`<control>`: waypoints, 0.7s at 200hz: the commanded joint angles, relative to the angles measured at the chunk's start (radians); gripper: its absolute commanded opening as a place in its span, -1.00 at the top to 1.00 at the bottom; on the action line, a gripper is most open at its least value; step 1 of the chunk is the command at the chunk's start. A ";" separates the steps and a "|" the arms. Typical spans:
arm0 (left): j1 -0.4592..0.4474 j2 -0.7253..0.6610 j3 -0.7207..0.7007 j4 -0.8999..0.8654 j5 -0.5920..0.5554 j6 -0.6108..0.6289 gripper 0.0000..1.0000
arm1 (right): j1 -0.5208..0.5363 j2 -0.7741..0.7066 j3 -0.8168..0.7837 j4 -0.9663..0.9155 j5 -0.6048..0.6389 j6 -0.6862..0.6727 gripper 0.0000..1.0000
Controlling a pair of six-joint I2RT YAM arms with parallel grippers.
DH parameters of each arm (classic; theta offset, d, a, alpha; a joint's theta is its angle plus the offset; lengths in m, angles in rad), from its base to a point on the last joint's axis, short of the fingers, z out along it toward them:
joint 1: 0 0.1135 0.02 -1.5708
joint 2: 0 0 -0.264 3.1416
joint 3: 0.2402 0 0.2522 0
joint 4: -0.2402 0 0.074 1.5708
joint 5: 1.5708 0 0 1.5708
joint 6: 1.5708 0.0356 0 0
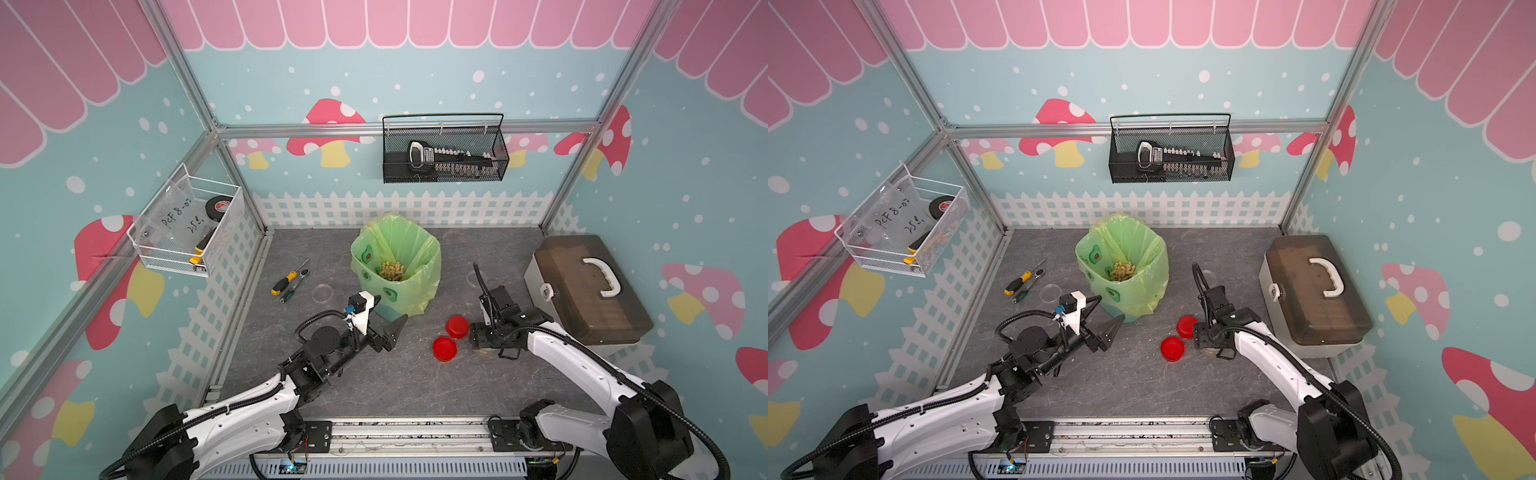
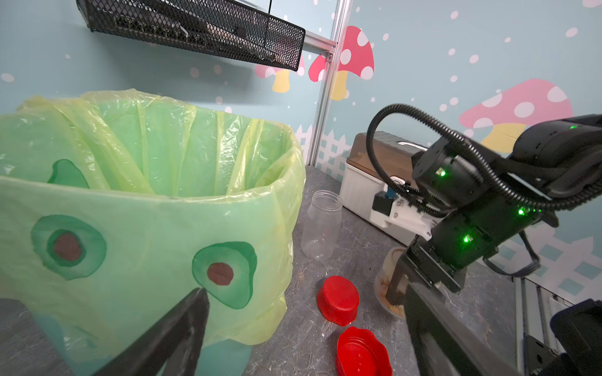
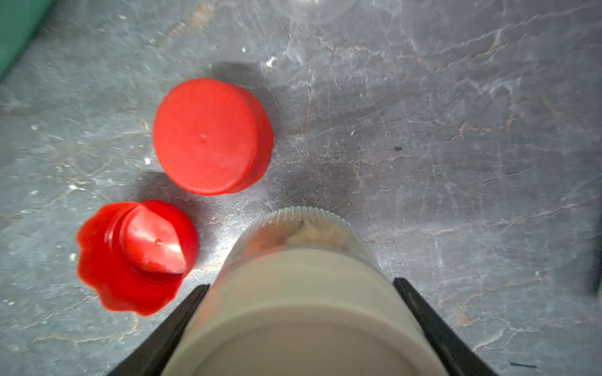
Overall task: Empty moldy peanuts from jars
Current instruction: Pick up the jar from the center of the board, then place the jar at the center of the board.
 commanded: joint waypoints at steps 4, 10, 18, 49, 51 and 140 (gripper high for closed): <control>0.005 -0.105 0.040 -0.165 0.020 -0.011 -0.83 | 0.028 -0.041 0.076 -0.044 -0.040 -0.024 -0.14; 0.004 -0.133 0.046 -0.213 0.018 -0.008 -0.83 | 0.043 -0.042 0.088 -0.037 -0.055 -0.025 -0.14; 0.004 -0.165 0.048 -0.255 0.010 -0.006 -0.84 | 0.070 -0.038 0.105 -0.023 -0.072 -0.022 -0.15; 0.003 -0.265 -0.026 -0.312 -0.071 -0.028 -0.82 | 0.202 0.051 0.188 0.040 -0.111 -0.007 -0.16; 0.002 -0.268 -0.034 -0.307 -0.081 -0.028 -0.82 | 0.208 0.058 0.195 0.043 -0.112 -0.008 -0.16; -0.068 -0.148 -0.202 -0.187 -0.246 -0.067 -0.88 | 0.402 0.308 0.208 0.239 -0.136 0.013 -0.18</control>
